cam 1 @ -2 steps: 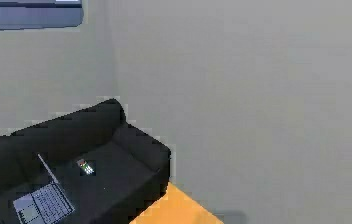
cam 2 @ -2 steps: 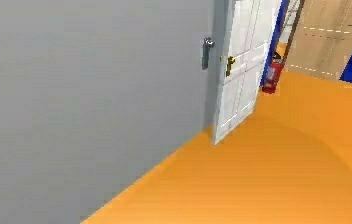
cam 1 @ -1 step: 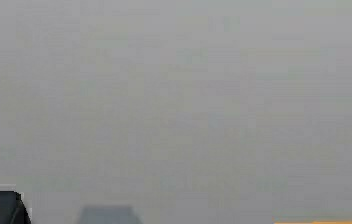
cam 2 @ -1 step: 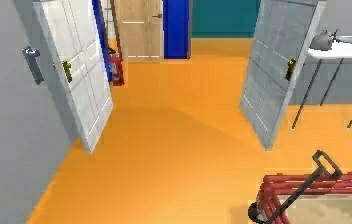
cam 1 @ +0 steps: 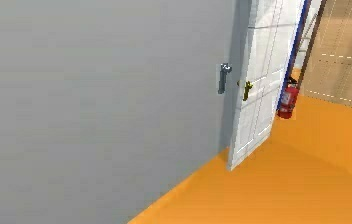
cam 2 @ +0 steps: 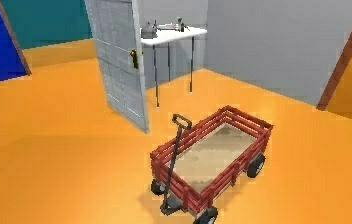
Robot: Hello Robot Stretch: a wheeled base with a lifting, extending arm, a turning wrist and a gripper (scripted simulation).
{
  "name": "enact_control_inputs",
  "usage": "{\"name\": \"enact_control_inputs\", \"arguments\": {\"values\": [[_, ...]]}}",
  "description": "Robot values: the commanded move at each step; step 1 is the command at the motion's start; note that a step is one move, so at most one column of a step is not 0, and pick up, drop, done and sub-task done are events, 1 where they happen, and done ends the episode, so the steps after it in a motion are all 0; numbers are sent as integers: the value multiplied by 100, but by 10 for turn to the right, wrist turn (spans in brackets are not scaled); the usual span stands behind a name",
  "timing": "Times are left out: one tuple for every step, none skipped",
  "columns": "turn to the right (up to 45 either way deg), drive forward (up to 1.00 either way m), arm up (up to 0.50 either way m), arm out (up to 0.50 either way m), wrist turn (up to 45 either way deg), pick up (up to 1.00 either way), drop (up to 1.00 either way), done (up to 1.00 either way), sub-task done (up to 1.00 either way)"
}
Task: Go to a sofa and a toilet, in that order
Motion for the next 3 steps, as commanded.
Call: {"name": "enact_control_inputs", "arguments": {"values": [[0,20,0,0,0,0,0,0,0],[450,0,0,0,0,0,0,0,0],[150,0,0,0,0,0,0,0,0]]}}
